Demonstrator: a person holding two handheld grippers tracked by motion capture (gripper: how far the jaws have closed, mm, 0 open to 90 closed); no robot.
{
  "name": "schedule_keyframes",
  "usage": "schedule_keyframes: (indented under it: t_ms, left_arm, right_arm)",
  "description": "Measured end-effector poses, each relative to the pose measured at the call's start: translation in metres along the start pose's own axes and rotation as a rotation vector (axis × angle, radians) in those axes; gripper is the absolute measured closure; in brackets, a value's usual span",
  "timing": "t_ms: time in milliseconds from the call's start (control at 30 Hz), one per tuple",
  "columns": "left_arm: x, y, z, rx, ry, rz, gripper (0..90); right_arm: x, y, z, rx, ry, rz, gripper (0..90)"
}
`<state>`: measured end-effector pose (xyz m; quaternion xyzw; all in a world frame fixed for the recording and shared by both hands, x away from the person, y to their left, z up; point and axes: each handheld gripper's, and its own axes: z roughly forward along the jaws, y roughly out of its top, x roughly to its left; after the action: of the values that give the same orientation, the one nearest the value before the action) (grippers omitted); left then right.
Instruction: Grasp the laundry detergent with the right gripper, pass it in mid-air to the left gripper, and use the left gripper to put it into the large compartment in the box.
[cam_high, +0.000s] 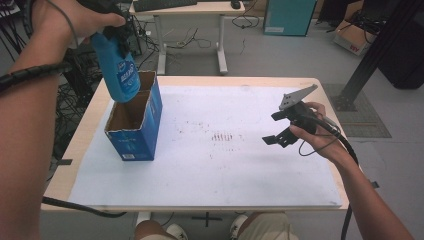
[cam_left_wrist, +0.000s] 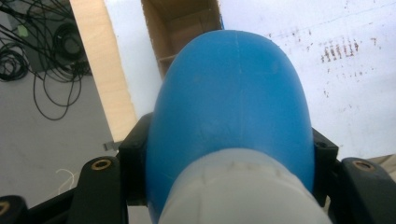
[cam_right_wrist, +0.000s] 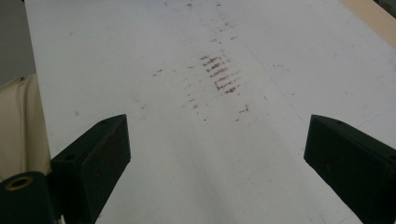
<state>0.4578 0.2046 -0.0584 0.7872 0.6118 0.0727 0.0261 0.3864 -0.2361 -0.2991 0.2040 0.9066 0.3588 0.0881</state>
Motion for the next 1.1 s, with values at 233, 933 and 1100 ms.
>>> schedule_keyframes:
  t_ms: [233,933,1100]
  left_arm:
    - [0.008,0.006,-0.002,-0.004,-0.020,-0.070,37.6]
    - [0.033,0.003,-0.011,-0.011,-0.033,-0.213,37.6]
    - [0.036,0.001,-0.013,-0.016,-0.039,-0.245,37.6]
  right_arm:
    - [-0.003,-0.001,0.000,-0.001,-0.006,0.001,7.3]
    - [-0.003,0.002,-0.003,0.000,-0.025,0.000,7.3]
    - [-0.002,0.002,-0.004,0.000,-0.025,-0.006,7.3]
